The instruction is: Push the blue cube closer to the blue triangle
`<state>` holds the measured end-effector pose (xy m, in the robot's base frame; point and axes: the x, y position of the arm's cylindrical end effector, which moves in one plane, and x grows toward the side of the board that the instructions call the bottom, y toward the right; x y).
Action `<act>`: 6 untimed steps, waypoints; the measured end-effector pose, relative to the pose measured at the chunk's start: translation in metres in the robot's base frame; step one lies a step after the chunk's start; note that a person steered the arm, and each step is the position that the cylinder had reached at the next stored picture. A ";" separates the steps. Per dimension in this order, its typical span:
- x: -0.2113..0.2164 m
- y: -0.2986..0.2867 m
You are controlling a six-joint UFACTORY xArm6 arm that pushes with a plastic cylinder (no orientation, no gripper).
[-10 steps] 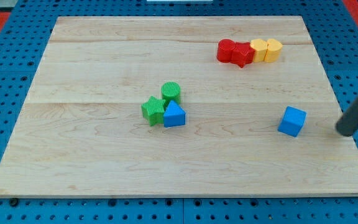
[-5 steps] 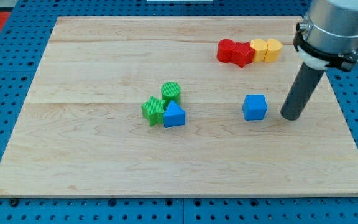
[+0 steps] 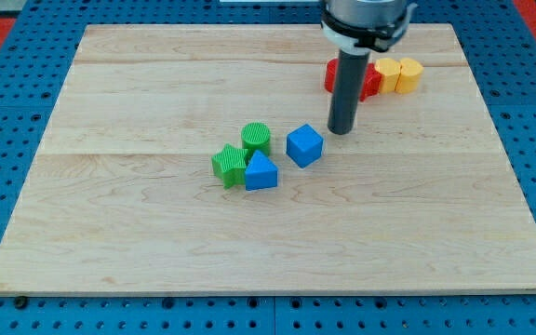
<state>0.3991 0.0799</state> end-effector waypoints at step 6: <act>0.003 -0.064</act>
